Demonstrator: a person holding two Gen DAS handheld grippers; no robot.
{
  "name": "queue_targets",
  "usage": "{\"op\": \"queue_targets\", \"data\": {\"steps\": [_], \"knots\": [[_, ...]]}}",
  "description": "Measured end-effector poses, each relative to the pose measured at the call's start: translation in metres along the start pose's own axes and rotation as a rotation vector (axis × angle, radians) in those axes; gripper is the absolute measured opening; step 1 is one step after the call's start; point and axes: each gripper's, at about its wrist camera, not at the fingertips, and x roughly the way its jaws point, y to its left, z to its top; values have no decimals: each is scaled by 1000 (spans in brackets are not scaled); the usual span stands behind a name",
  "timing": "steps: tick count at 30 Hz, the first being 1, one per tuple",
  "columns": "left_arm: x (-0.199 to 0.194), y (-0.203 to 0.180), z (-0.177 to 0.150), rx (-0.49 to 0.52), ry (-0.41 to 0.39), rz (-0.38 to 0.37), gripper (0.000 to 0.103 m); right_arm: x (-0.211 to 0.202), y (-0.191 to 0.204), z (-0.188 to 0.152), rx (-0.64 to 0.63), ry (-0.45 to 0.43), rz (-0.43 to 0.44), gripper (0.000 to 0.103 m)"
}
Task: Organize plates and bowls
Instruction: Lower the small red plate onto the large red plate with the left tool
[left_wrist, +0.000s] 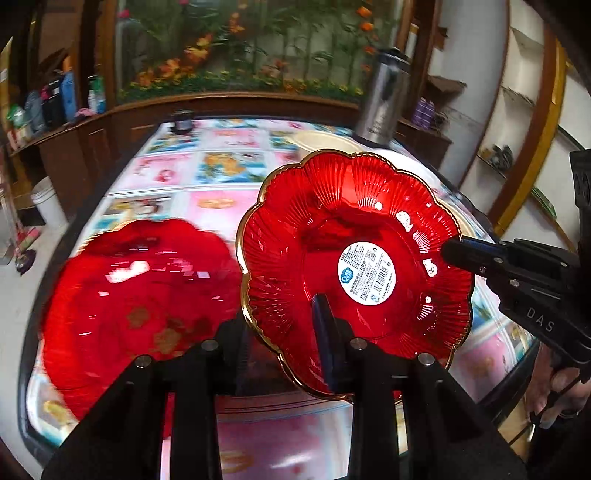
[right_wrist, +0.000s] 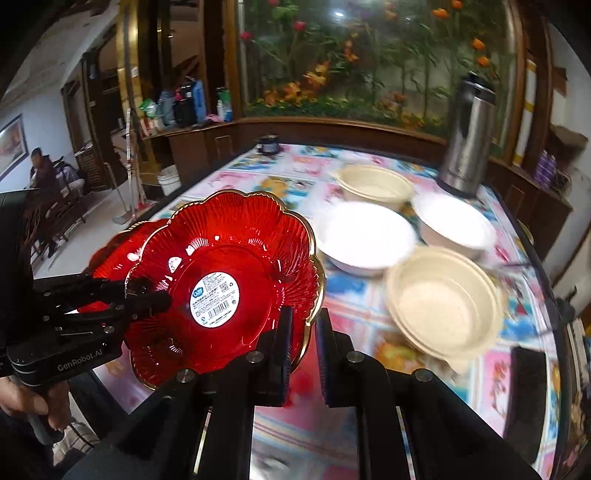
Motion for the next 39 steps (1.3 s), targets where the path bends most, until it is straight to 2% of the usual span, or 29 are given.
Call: {"op": "queue_targets", "data": {"steps": [10,16,21,28,37,39], "knots": [[-15,83,-9,-161,-31,132,28,49,83,44,-120,13,96,11],[-5,121,-22,-239,15,185,28,83,129,50,-183,78,136,11],[5,130,-30,-262,53,204,28,107,137,46,-179,152,167,11],[8,137,-31,-268,55,247,28,130,142,42,-178,212,187,13],[12,131,-28,-239,90,281,41,147,148,43,-190,250,192,17],[14,129,-27,-230,101,283,48,148,148,43,-192,251,192,17]]}}
